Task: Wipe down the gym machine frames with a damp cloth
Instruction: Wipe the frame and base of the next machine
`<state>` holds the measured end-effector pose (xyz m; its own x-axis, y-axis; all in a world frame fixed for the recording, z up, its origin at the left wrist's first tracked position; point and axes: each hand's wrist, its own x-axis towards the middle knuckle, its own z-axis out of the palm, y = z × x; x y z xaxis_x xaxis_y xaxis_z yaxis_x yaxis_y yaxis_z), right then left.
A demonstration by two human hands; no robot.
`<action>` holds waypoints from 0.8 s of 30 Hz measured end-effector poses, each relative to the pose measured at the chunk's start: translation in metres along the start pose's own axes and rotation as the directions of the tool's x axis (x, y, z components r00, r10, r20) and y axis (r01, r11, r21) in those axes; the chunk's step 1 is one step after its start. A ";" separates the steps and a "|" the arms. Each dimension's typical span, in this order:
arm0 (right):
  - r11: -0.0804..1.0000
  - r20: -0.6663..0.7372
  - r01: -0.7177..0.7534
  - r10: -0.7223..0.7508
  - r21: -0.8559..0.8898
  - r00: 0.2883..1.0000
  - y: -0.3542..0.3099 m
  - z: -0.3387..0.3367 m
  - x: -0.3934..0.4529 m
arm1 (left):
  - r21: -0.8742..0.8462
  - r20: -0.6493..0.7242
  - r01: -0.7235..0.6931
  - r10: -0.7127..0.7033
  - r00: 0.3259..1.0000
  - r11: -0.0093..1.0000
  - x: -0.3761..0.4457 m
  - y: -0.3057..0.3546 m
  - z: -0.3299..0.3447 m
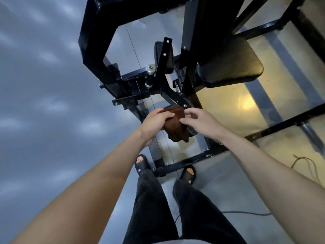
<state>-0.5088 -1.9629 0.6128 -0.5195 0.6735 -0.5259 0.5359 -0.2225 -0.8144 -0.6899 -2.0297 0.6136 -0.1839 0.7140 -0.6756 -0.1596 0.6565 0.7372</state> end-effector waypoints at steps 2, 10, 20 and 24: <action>1.000 -0.022 -0.026 0.026 0.009 0.999 0.007 0.008 0.008 | -0.069 -0.049 0.010 -0.014 0.999 0.998 0.011 -0.010 -0.002; 0.999 -0.441 -0.014 0.026 0.029 0.897 0.037 0.057 0.036 | -0.096 -0.101 0.036 -0.046 0.994 0.995 0.043 -0.046 0.010; 0.989 -0.520 -0.012 0.089 0.149 0.850 0.061 0.064 0.034 | -0.302 0.011 0.166 -0.170 0.985 0.939 0.066 -0.067 0.016; 0.988 -0.325 -0.066 0.108 0.138 0.940 0.070 0.061 0.045 | -0.315 0.124 0.218 -0.188 0.974 0.924 0.078 -0.071 0.011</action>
<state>-0.5352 -1.9916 0.5168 -0.2138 0.8378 -0.5023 0.4716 -0.3618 -0.8042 -0.6818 -2.0182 0.5083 -0.0291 0.6022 -0.7978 -0.4930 0.6857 0.5355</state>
